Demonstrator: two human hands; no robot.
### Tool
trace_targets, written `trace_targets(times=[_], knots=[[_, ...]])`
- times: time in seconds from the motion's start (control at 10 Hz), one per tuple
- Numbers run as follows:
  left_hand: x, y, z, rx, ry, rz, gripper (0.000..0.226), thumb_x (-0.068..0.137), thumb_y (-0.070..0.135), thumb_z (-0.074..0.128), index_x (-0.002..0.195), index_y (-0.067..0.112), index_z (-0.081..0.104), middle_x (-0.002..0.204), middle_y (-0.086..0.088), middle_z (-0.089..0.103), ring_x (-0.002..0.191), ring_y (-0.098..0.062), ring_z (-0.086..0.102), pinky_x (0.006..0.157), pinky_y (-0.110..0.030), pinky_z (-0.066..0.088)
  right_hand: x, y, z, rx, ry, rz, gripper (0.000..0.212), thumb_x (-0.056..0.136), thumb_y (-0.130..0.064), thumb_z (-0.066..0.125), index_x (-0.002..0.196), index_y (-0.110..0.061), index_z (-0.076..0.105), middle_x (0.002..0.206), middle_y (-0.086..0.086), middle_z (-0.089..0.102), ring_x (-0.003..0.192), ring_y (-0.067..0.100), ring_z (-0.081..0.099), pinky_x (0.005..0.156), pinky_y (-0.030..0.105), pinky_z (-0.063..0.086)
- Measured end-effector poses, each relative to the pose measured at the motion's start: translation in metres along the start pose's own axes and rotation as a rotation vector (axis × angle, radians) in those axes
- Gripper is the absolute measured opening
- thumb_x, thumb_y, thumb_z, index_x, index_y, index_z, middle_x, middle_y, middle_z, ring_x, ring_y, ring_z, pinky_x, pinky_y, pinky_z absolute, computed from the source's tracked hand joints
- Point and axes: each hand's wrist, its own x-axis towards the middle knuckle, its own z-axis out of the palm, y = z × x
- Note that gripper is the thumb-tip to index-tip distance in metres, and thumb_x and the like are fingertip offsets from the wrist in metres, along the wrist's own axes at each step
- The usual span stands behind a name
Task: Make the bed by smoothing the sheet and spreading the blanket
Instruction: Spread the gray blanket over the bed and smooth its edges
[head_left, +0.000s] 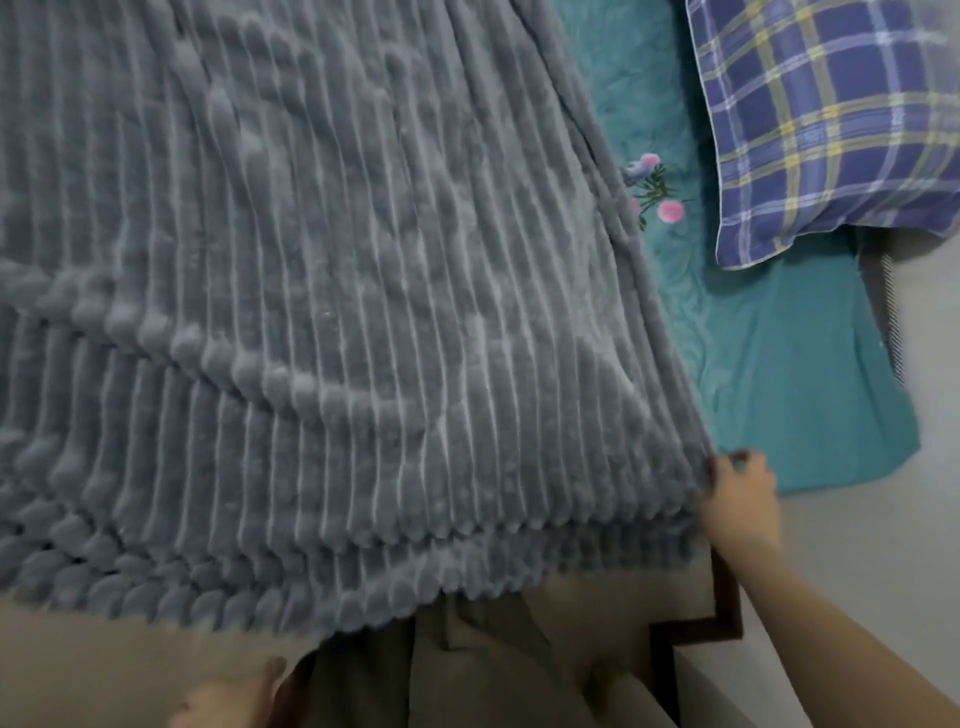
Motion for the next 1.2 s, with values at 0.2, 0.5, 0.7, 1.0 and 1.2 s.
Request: trace_targets(times=[0.2,0.5,0.7,1.0,1.2], knots=[[-0.011,0.126,0.133,0.671,0.038,0.457,0.076,0.086,0.031,0.067,0.147,0.02,0.024,0.153,0.006,0.006,0.137,-0.033,0.03,0.112,-0.048,0.031,0.085,-0.092,-0.045,0.375,0.134,-0.1,0.036,0.087,-0.014,0.057,0.123,-0.011,0.056,0.122,0.019,0.046,0.1,0.042,0.056,0.086,0.047,0.047],[0.035,0.234,0.224,1.154,-0.107,0.735,0.067,0.071,0.034,0.082,0.129,0.032,0.049,0.143,-0.005,0.022,0.122,-0.041,0.038,0.096,-0.054,0.041,0.219,-0.166,-0.106,0.505,0.012,0.025,0.064,0.085,-0.032,0.069,0.14,-0.014,0.043,0.143,0.016,0.038,0.129,0.036,0.04,0.112,0.037,0.031],[0.048,0.252,0.23,1.558,-0.012,0.952,0.01,0.087,0.024,0.064,0.086,0.015,0.061,0.091,-0.012,0.068,0.086,-0.035,0.061,0.071,-0.041,0.041,0.242,-0.185,-0.124,0.803,-0.273,-0.081,0.051,0.075,-0.018,0.081,0.12,-0.008,0.058,0.111,0.013,0.067,0.092,0.024,0.066,0.076,0.033,0.055],[0.036,0.28,0.256,0.854,0.089,0.905,0.016,0.097,0.023,0.049,0.085,0.025,0.039,0.083,-0.006,0.052,0.068,-0.028,0.047,0.059,-0.04,0.037,0.282,-0.139,-0.175,0.225,0.185,0.133,0.041,0.078,-0.04,0.075,0.103,-0.009,0.065,0.108,0.021,0.064,0.101,0.041,0.061,0.072,0.045,0.047],[0.05,0.27,0.29,0.852,-0.133,0.759,0.015,0.088,0.016,0.065,0.093,0.008,0.054,0.093,-0.017,0.058,0.091,-0.036,0.058,0.078,-0.043,0.044,0.287,-0.158,-0.144,0.528,0.219,0.254,0.048,0.09,-0.007,0.05,0.137,-0.004,0.039,0.137,0.023,0.049,0.127,0.037,0.048,0.103,0.041,0.039]])
